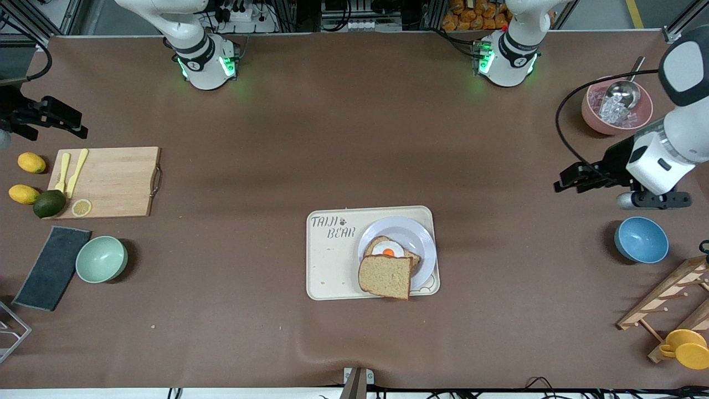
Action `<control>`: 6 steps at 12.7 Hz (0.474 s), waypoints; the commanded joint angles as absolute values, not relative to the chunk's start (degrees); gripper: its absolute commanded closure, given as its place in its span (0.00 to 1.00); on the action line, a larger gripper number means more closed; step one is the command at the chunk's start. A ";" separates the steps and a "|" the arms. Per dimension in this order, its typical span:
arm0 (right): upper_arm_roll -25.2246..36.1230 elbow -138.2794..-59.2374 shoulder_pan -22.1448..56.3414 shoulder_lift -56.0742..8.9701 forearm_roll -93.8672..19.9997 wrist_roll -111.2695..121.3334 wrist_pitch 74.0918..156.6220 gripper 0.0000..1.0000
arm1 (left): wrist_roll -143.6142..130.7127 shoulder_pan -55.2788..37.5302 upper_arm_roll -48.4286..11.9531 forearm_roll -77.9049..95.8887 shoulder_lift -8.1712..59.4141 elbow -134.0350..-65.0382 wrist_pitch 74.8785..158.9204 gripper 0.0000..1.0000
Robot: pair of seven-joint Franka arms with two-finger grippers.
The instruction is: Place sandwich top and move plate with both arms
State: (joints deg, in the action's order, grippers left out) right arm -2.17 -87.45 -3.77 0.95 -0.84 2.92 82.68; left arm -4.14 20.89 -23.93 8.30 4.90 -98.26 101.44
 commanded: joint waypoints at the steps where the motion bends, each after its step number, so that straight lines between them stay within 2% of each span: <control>1: -2.37 -86.66 -4.22 0.79 0.00 3.78 82.27 0.00 | -6.15 20.92 -24.78 1.86 5.01 -92.31 94.24 0.23; 2: -2.37 -86.66 -4.22 0.79 0.00 3.78 82.27 0.00 | -6.41 20.83 -24.79 0.89 5.01 -90.98 92.74 0.21; 3: -2.37 -86.66 -4.22 0.79 0.00 3.78 82.27 0.00 | -6.33 20.74 -24.87 -0.43 5.01 -89.75 91.33 0.08; 4: -2.37 -86.66 -4.22 0.79 0.00 3.78 82.27 0.00 | -6.07 20.74 -24.87 -1.22 5.01 -88.43 90.36 0.00; 6: -2.37 -86.66 -4.22 0.79 0.00 3.78 82.27 0.00 | -5.80 20.74 -24.87 -1.23 5.01 -86.23 88.77 0.00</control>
State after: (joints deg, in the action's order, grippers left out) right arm -2.15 -87.45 -3.78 0.95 -0.84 2.93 82.68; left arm -4.84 20.79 -24.36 0.56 4.85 -88.92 91.03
